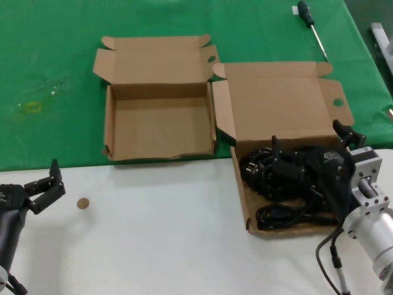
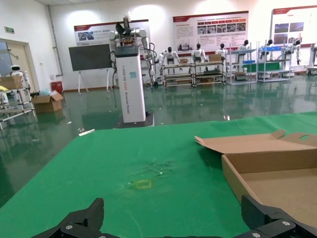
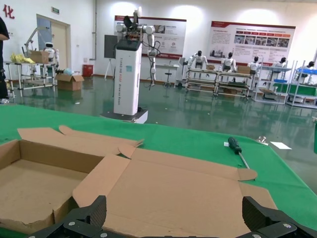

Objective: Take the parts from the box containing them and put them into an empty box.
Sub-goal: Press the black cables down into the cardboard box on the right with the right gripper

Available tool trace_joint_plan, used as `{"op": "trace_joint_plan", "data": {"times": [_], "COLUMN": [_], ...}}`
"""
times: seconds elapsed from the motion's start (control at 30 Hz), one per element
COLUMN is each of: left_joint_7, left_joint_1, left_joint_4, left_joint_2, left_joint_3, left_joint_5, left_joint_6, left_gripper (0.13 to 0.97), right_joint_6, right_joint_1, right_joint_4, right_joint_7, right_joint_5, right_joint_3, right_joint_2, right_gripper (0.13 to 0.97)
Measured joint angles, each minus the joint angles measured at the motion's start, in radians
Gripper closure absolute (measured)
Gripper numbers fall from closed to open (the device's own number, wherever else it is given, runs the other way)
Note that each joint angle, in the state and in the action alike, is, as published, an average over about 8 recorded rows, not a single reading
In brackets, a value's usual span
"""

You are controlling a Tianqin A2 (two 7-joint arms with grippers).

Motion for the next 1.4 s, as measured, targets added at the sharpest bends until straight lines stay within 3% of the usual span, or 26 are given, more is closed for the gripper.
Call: {"op": "trace_joint_plan", "data": {"times": [1.4], "left_joint_7": [0.000], "left_joint_1": [0.000], "left_joint_4": [0.000], "left_joint_2": [0.000], "left_joint_3": [0.000], "left_joint_5": [0.000], "left_joint_6": [0.000], "left_gripper": [0.151], "right_joint_6": [0.000], "right_joint_1": [0.000], "right_joint_4": [0.000], "right_joint_7": [0.000], "right_joint_5": [0.000], "right_joint_3": [0.000], "right_joint_2": [0.000], "right_gripper": [0.129]}}
